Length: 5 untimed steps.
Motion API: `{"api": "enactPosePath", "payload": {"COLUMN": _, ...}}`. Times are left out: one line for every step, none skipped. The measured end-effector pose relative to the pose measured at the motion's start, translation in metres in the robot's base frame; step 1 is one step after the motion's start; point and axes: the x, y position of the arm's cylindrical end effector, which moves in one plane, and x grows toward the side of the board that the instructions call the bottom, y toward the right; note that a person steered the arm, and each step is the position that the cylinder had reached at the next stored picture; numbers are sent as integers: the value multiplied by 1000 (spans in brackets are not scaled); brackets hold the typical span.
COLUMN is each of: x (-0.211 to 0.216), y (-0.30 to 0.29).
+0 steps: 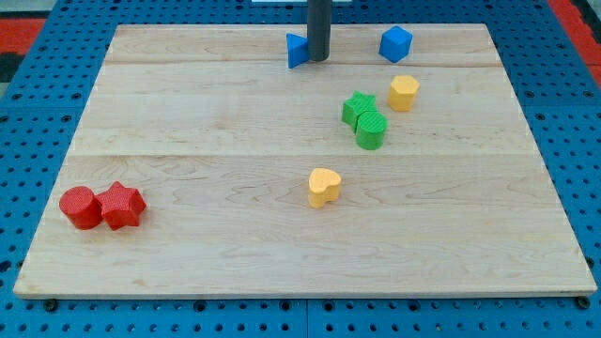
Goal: Slide blue triangle into the blue cube
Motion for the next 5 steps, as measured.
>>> {"api": "enactPosePath", "payload": {"x": 28, "y": -30}}
{"api": "enactPosePath", "payload": {"x": 34, "y": -88}}
{"api": "enactPosePath", "payload": {"x": 2, "y": -144}}
{"api": "enactPosePath", "payload": {"x": -25, "y": -140}}
{"api": "enactPosePath", "payload": {"x": -37, "y": -95}}
